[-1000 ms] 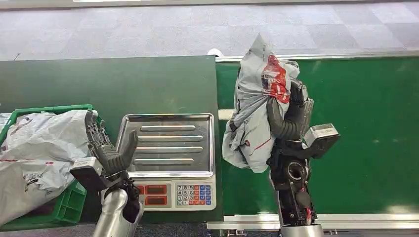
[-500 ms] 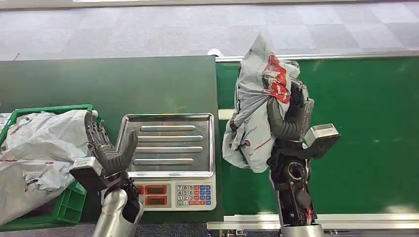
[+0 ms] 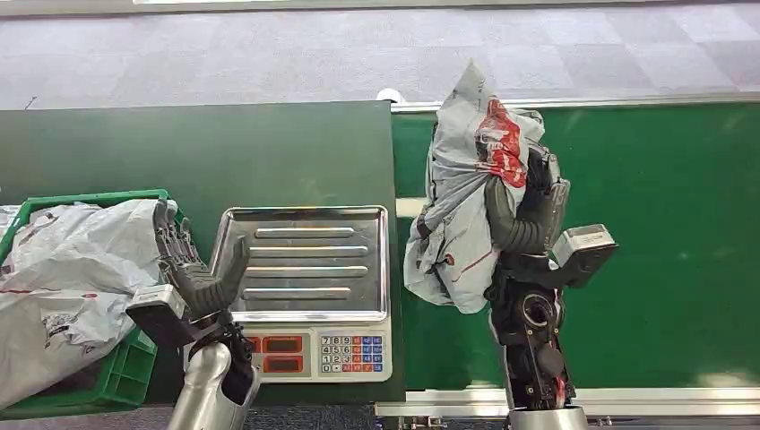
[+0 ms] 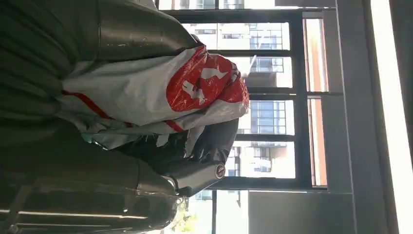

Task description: Moved the parcel from conveyor to table for the left to box.

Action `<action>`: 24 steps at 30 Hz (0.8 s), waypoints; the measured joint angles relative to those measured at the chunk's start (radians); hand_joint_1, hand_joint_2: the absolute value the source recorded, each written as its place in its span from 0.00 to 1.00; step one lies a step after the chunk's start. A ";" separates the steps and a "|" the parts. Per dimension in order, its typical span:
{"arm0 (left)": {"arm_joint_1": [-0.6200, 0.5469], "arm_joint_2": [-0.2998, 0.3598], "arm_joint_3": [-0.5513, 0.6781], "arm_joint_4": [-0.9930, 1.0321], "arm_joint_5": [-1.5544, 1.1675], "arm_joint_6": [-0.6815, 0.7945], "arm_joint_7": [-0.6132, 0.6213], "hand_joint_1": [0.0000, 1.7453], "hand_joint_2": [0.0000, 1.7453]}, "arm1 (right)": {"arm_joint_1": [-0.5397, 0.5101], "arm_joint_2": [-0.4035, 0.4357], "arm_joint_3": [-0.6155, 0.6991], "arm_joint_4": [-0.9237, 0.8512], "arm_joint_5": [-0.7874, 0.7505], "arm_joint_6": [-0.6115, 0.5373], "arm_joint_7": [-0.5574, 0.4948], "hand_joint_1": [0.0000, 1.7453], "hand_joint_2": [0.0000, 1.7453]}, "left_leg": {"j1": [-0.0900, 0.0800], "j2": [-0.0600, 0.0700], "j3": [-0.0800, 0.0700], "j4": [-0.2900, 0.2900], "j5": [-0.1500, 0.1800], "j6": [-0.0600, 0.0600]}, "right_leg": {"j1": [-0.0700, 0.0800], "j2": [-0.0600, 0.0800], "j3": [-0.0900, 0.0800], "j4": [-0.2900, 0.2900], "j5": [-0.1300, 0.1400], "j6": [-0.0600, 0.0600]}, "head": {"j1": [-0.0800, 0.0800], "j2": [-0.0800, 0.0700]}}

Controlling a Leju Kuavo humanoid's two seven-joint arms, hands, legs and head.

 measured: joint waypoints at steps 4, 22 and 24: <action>0.000 0.000 0.000 0.000 0.000 0.000 0.000 0.00 1.00 | 0.000 0.000 -0.001 0.000 0.000 0.000 0.000 1.00 1.00 | 0.000 0.000 0.000 0.000 0.000 0.000 | 0.000 0.000 0.000 0.000 0.000 0.000 | 0.000 0.000; 0.000 0.000 0.000 0.000 0.000 0.000 0.000 0.00 1.00 | 0.000 0.000 -0.005 0.000 0.000 0.000 0.000 1.00 1.00 | 0.000 0.000 0.000 0.000 0.000 0.000 | 0.000 0.000 0.000 0.000 0.000 0.000 | 0.000 0.000; 0.000 0.000 0.000 0.000 0.000 0.000 0.000 0.00 1.00 | 0.000 0.000 -0.005 0.000 0.000 0.000 0.000 1.00 1.00 | 0.000 0.000 0.000 0.000 0.000 0.000 | 0.000 0.000 0.000 0.000 0.000 0.000 | 0.000 0.000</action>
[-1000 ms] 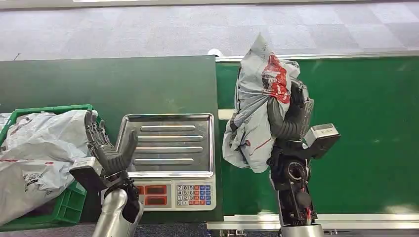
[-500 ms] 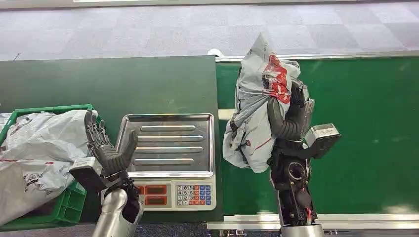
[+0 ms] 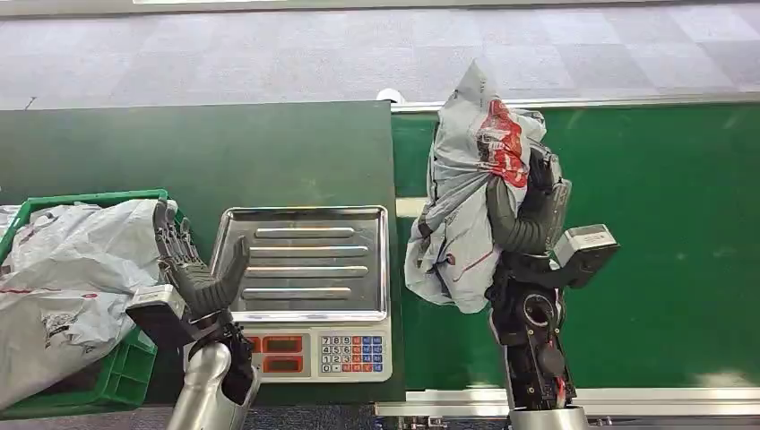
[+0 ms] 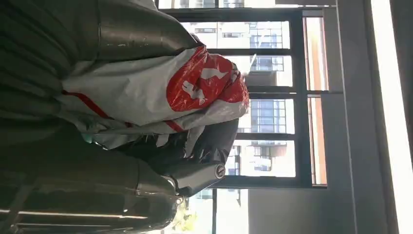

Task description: Moved the parcel from conveyor to table for the left to box.

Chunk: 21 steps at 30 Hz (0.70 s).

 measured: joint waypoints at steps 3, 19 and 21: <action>0.000 0.000 0.000 0.000 0.000 0.000 0.000 0.00 1.00 | 0.000 0.000 0.000 0.000 0.000 0.000 0.000 1.00 1.00 | 0.000 0.000 0.000 0.000 0.000 0.000 | 0.000 0.000 0.000 0.000 0.000 0.000 | 0.000 0.000; 0.000 0.000 0.000 0.000 0.000 0.000 0.000 0.00 1.00 | 0.000 0.000 -0.003 -0.001 0.000 0.000 0.000 1.00 1.00 | 0.000 0.000 0.000 0.000 0.000 0.000 | 0.000 0.000 0.000 0.000 0.000 0.000 | 0.000 0.000; 0.000 0.000 0.000 0.000 0.000 0.000 0.000 0.00 1.00 | 0.000 0.000 -0.003 -0.001 0.000 0.000 0.000 1.00 1.00 | 0.000 0.000 0.000 0.000 0.000 0.000 | 0.000 0.000 0.000 0.000 0.000 0.000 | 0.000 0.000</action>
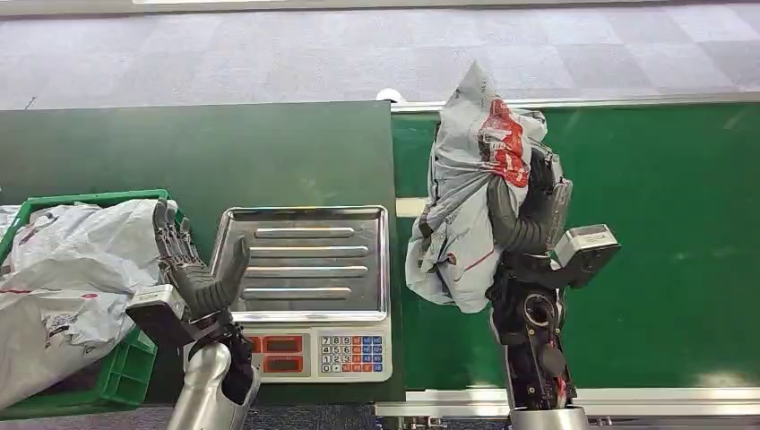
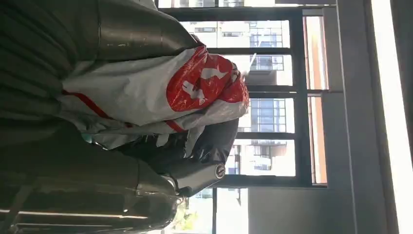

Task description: Moved the parcel from conveyor to table for the left to box.

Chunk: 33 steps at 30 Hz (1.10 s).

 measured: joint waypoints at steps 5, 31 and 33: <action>0.000 0.000 0.000 0.000 0.000 0.000 0.000 0.00 1.00 | 0.000 0.000 0.000 -0.001 0.000 0.000 0.000 1.00 1.00 | 0.000 0.000 0.000 0.000 0.000 0.000 | 0.000 0.000 0.000 0.000 0.000 0.000 | 0.000 0.000; -0.006 -0.036 -0.003 -0.041 -0.051 0.034 0.000 0.00 1.00 | -0.180 0.064 0.335 0.589 0.006 0.551 0.103 1.00 1.00 | 0.003 -0.001 0.002 0.000 0.000 -0.003 | 0.003 -0.002 0.003 0.000 -0.001 -0.003 | 0.000 0.000; -0.006 -0.036 -0.003 -0.042 -0.051 0.034 0.000 0.00 1.00 | -0.188 0.064 0.343 0.608 0.005 0.549 0.102 1.00 1.00 | 0.003 -0.001 0.002 0.000 0.000 -0.003 | 0.003 -0.003 0.003 0.000 0.000 -0.003 | 0.000 0.000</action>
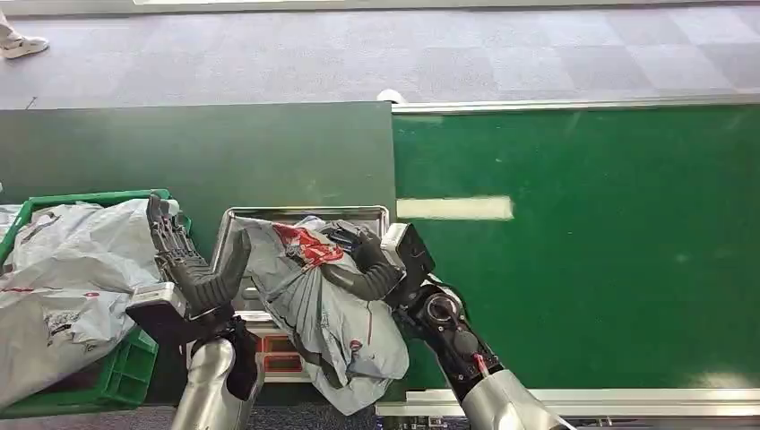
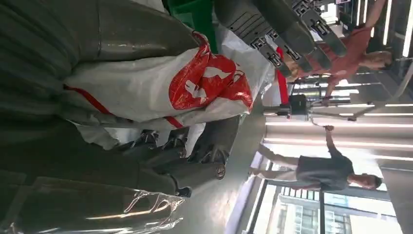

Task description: Moved the parcel from conveyor to table for the left to box.

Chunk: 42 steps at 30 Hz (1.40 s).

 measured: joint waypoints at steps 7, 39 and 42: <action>0.000 0.000 0.000 0.000 0.000 0.000 0.000 0.00 1.00 | -0.011 0.003 0.006 0.031 -0.001 -0.001 -0.001 1.00 1.00 | 0.000 0.000 0.001 0.000 0.000 0.000 | 0.000 0.000 0.000 0.000 0.000 0.000 | 0.000 0.000; 0.048 0.010 0.027 -0.061 0.015 0.026 0.000 0.00 1.00 | -0.063 -0.074 -0.179 -0.026 0.171 -0.614 0.143 1.00 1.00 | 0.000 0.001 0.001 0.001 0.000 0.000 | 0.000 0.002 0.001 0.000 0.001 0.000 | 0.000 0.000; 0.049 0.010 0.027 -0.064 0.015 0.026 0.000 0.00 1.00 | -0.063 -0.074 -0.179 -0.023 0.171 -0.615 0.143 1.00 1.00 | 0.000 0.001 0.001 0.001 0.000 0.000 | 0.000 0.002 0.001 0.000 0.001 0.000 | 0.000 0.000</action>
